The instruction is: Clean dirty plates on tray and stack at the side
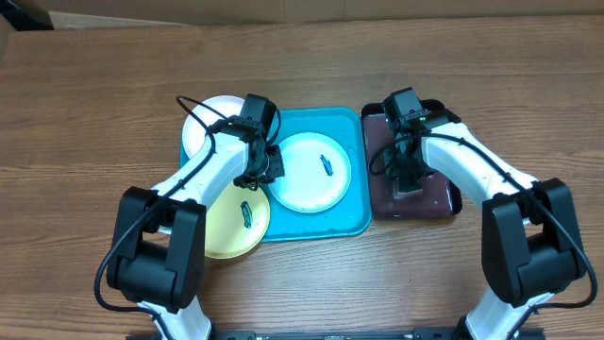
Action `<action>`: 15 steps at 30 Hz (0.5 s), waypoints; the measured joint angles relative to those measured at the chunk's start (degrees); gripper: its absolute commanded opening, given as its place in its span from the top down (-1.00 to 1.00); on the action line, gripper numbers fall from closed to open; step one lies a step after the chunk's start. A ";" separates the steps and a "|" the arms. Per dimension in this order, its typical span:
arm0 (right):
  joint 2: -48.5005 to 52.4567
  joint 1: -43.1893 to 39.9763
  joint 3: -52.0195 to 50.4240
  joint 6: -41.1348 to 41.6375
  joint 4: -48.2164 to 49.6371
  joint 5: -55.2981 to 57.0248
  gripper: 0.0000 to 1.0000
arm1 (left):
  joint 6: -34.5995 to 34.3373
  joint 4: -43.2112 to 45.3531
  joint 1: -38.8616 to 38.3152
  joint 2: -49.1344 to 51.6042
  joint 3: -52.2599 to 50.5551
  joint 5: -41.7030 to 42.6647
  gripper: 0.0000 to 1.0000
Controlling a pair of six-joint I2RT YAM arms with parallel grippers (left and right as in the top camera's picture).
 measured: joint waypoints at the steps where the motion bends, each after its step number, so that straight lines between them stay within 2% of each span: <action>1: 0.00 0.00 -0.17 0.04 0.02 0.00 0.13 | 0.00 0.00 0.00 0.00 0.00 0.00 0.81; 11: 0.00 0.00 -1.55 0.07 0.52 -0.15 0.15 | 0.00 0.02 0.00 0.00 0.00 0.00 0.81; 14: 0.00 -0.02 -2.27 0.04 0.98 -0.17 0.25 | 0.00 0.02 0.00 0.00 0.00 0.00 0.81; 15: 0.00 0.00 -2.36 0.02 1.01 -0.22 0.35 | 0.00 0.00 0.00 0.00 0.00 0.00 0.81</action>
